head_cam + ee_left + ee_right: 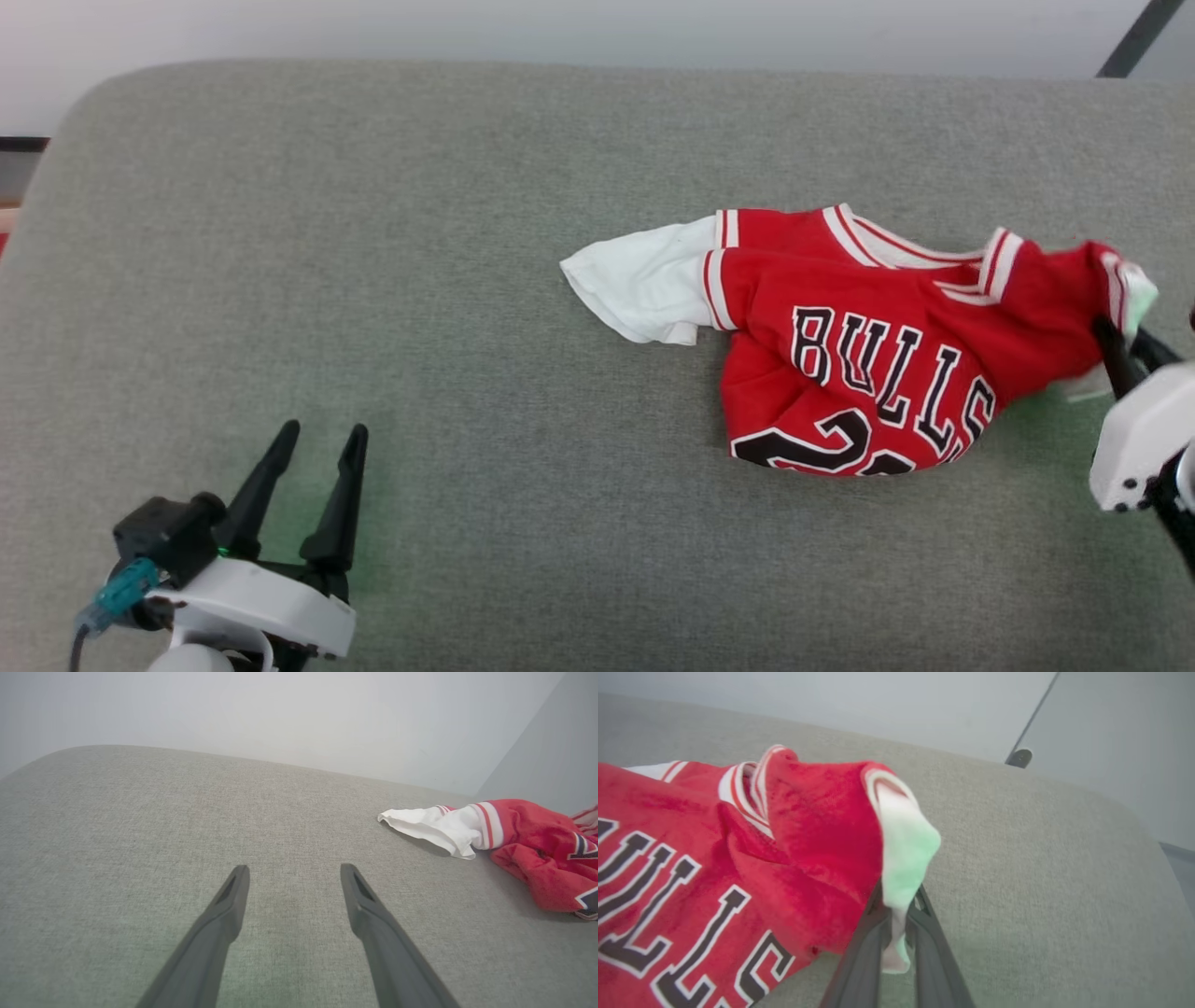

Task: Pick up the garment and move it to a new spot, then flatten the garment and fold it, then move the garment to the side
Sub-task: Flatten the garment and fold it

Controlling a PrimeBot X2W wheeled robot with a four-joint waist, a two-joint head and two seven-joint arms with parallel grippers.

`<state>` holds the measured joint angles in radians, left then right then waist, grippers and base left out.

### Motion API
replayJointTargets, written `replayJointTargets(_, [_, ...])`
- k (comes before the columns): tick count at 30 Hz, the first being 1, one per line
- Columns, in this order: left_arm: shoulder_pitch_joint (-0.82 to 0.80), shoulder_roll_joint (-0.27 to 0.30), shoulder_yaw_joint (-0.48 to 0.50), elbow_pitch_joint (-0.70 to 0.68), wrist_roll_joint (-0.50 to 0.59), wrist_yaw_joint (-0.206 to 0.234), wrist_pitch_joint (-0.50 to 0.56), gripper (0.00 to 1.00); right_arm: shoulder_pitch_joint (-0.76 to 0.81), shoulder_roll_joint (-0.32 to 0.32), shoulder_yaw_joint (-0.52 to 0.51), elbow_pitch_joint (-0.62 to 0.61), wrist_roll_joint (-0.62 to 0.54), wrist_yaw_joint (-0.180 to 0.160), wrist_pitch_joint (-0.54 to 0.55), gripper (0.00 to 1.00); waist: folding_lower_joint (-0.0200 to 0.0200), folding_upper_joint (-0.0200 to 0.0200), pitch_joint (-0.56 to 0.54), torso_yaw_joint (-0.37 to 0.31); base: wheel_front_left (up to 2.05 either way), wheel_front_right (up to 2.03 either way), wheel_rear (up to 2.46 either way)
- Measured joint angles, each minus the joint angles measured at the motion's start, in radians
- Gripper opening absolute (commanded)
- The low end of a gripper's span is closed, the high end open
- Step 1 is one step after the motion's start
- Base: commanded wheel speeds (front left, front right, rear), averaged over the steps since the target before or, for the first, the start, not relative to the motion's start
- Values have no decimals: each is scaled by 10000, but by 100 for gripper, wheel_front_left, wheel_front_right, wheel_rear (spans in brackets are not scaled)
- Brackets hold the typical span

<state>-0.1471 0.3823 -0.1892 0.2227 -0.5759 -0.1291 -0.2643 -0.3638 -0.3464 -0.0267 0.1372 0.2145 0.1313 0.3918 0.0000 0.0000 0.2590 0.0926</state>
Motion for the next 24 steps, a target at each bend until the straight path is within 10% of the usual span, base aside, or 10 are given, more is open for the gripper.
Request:
replayJointTargets(9, [-98, 71, -46, -23, -88, 0, 0, 100, 278, 2318, -2702, 1174, -869, 0, -861, 0, 0, 1, 82, -220, 0, 0, 0])
replayJointTargets(14, [-111, 88, -2, -15, -130, 0, 0, 100, 300, 2495, -2491, 1383, -832, -2, -1072, 55, 0, 0, 15, -247, 0, 0, 0])
replayJointTargets(16, [-80, 88, 33, -2, -130, 0, 0, 100, 393, 2357, -2485, 1321, -825, -2, -1160, 100, 0, 1, -31, -270, 0, 0, 0])
replayJointTargets(24, [-6, 261, -59, -224, -132, 0, 0, 100, 1150, 1941, -2546, 48, -399, -2, -1369, 100, 0, 1, -331, -430, 0, 0, 0])
